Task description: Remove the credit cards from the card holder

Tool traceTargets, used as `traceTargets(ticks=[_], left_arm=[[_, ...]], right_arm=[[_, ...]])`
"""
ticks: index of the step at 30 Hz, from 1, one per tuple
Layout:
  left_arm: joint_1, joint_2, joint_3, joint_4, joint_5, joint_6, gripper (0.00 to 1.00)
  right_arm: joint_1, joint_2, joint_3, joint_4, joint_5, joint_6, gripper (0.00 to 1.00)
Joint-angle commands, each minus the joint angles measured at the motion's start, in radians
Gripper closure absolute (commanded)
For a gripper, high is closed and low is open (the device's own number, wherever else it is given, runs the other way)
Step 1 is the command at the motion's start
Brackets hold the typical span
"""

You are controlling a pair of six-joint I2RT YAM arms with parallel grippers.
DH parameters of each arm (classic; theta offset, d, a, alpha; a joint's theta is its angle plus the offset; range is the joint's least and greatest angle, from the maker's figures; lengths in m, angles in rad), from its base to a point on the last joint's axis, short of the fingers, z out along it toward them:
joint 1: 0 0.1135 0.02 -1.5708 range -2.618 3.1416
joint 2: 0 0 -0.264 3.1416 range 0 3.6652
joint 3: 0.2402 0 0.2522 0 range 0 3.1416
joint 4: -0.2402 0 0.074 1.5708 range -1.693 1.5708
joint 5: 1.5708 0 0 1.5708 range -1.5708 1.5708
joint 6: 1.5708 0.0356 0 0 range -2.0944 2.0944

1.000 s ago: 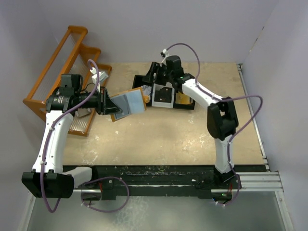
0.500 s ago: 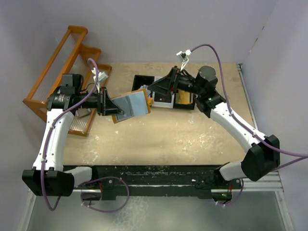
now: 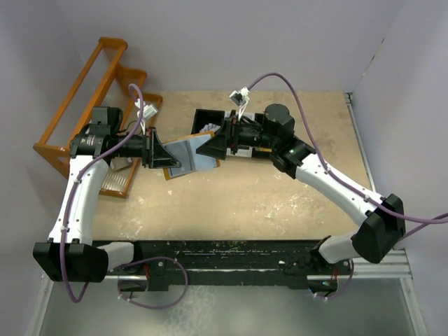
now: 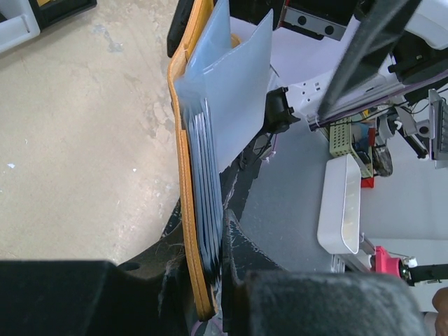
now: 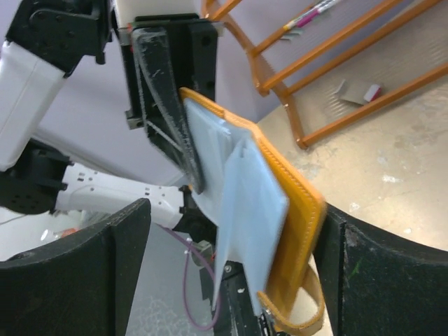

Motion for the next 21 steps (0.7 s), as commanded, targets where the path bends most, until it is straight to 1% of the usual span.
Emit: traceTargets(ticks=[1,5,11,13,15,17,19,20,21], left_arm=[[0.001,-0.002,0.046,0.027,0.067,0.0,0.95],[0.001,0.0,0.046,0.025,0.065,-0.003,0.95],[0.001,-0.005,0.053,0.023,0.064,-0.004,0.95],[0.002,-0.005,0.056,0.019,0.07,-0.004,0.95],[0.001,-0.003,0.058,0.01,0.075,0.005,0.95],[0.001,-0.003,0.058,-0.004,0.081,0.018,0.95],[0.001,-0.002,0.058,-0.017,0.086,0.031,0.95],[0.001,0.001,0.061,-0.023,0.09,0.039,0.95],[0.001,0.002,0.063,-0.033,0.093,0.047,0.95]], right_arm=[[0.022,-0.01,0.007,-0.022,0.075,-0.069,0.14],[0.05,0.023,0.016,-0.043,0.097,-0.067,0.3],[0.063,0.041,0.01,-0.049,0.114,-0.082,0.37],[0.063,0.042,0.018,-0.081,0.125,-0.097,0.41],[0.061,0.039,0.039,-0.129,0.093,-0.121,0.44],[0.048,0.031,0.078,-0.183,0.082,-0.17,0.5],[0.028,0.031,0.114,-0.224,0.036,-0.206,0.6],[0.013,0.035,0.131,-0.237,-0.024,-0.215,0.66],[-0.005,0.041,0.143,-0.241,-0.098,-0.218,0.69]])
